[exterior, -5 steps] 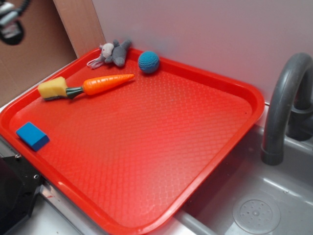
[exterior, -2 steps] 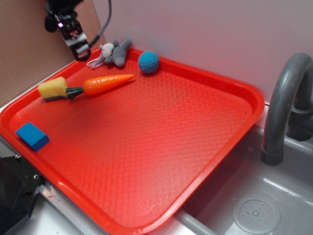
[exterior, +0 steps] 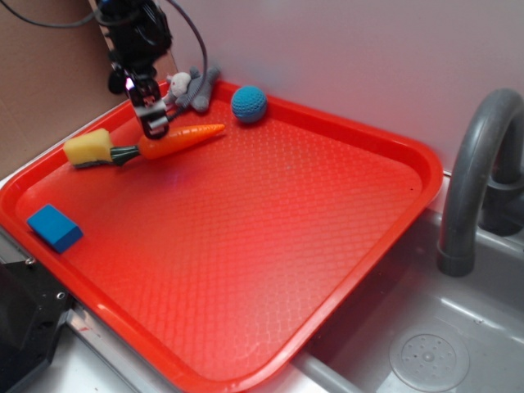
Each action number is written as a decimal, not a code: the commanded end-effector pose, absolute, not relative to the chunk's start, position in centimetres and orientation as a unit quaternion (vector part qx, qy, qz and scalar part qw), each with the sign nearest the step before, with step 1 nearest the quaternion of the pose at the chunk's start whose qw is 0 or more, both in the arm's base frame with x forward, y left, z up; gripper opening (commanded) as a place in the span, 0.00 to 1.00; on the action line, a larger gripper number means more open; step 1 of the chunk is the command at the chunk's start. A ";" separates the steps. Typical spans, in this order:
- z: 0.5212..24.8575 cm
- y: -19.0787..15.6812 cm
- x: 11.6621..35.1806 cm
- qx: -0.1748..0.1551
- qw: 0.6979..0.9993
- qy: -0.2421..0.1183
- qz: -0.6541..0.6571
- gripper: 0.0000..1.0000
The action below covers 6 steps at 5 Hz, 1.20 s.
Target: Grab the carrot.
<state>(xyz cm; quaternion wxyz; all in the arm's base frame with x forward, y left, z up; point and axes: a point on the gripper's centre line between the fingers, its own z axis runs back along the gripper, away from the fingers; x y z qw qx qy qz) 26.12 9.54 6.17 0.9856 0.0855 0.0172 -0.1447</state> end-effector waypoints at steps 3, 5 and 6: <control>3.3 7.9 27.5 0.036 0.984 0.024 -0.170 0.00; 9.5 4.9 26.8 0.072 0.991 0.002 -0.116 0.00; 14.6 2.6 25.6 0.042 0.997 -0.004 -0.064 0.00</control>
